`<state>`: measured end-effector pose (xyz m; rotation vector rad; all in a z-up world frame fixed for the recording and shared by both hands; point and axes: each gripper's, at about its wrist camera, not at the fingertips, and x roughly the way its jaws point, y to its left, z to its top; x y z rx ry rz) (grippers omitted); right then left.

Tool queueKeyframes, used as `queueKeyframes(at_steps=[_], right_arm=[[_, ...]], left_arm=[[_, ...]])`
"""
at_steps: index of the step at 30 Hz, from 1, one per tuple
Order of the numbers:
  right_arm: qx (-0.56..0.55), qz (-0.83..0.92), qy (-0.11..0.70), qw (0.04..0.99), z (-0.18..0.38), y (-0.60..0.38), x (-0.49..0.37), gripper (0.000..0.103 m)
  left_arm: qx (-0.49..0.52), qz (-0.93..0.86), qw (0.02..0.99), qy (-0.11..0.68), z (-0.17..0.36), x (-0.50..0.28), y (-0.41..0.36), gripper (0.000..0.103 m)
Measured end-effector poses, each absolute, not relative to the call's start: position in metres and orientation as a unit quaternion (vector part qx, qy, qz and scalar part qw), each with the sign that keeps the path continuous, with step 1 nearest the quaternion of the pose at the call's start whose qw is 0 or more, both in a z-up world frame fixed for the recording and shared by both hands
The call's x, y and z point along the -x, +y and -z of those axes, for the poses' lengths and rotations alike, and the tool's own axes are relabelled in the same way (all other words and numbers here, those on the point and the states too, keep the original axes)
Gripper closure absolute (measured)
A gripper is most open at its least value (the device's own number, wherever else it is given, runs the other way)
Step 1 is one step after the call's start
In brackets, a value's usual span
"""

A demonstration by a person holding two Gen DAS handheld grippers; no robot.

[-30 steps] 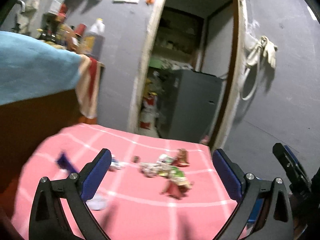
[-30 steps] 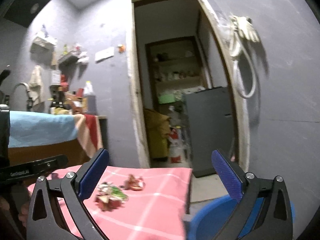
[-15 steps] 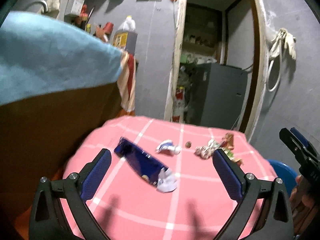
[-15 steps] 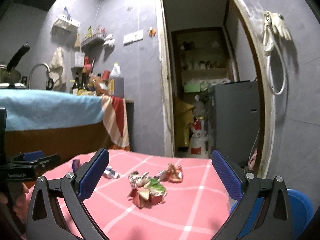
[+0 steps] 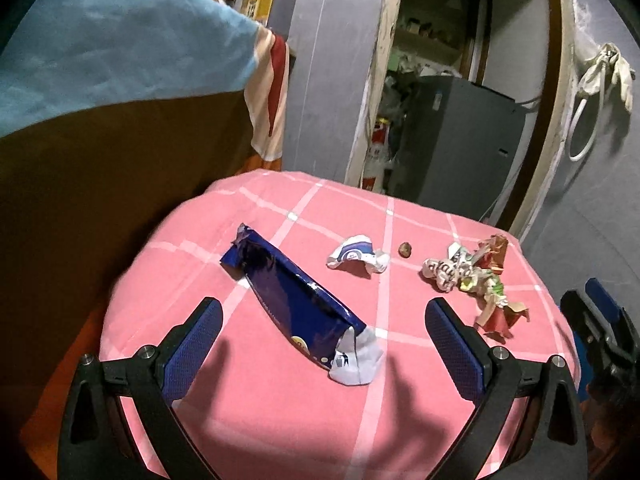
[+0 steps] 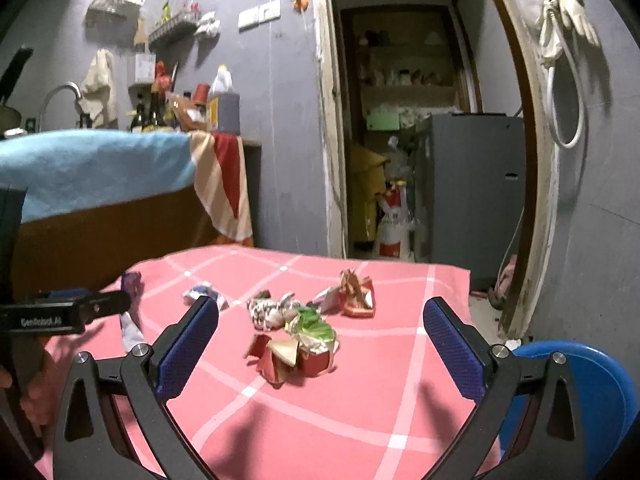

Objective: Collect trash
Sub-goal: 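Move both tools back over the table toward the remaining trash, then grasp the blue snack wrapper with the left tool while the right tool grasps crumpled wrappers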

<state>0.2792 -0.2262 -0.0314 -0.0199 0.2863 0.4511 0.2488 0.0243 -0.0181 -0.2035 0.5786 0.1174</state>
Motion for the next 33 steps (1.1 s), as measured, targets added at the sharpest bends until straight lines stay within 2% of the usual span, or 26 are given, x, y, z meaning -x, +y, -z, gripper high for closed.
queueKeyframes(at_steps=[8, 11, 12, 14, 16, 21, 28, 33], right_arm=[[0.040, -0.230, 0.214, 0.948, 0.046, -0.208, -0.302, 0.000], [0.046, -0.236, 0.244, 0.939, 0.053, -0.202, -0.311, 0.000], [0.048, -0.239, 0.252, 0.936, 0.055, -0.201, -0.313, 0.001], [0.052, -0.246, 0.267, 0.930, 0.058, -0.197, -0.317, 0.005], [0.058, -0.251, 0.283, 0.924, 0.063, -0.193, -0.321, 0.016], [0.059, -0.258, 0.296, 0.918, 0.066, -0.193, -0.323, 0.026], [0.049, -0.266, 0.299, 0.915, 0.067, -0.196, -0.321, 0.048], [0.043, -0.274, 0.302, 0.912, 0.068, -0.197, -0.321, 0.060]], left_arm=[[0.148, -0.050, 0.936, 0.315, 0.027, -0.265, 0.043, 0.006], [0.165, -0.043, 0.930, 0.324, 0.030, -0.269, 0.049, 0.018], [0.169, -0.041, 0.928, 0.330, 0.031, -0.271, 0.050, 0.025], [0.174, -0.039, 0.923, 0.342, 0.034, -0.277, 0.052, 0.034], [0.177, -0.038, 0.919, 0.349, 0.035, -0.279, 0.053, 0.042], [0.183, -0.029, 0.919, 0.349, 0.035, -0.277, 0.052, 0.051], [0.192, -0.012, 0.918, 0.347, 0.032, -0.271, 0.047, 0.064], [0.193, 0.003, 0.919, 0.345, 0.029, -0.263, 0.039, 0.072]])
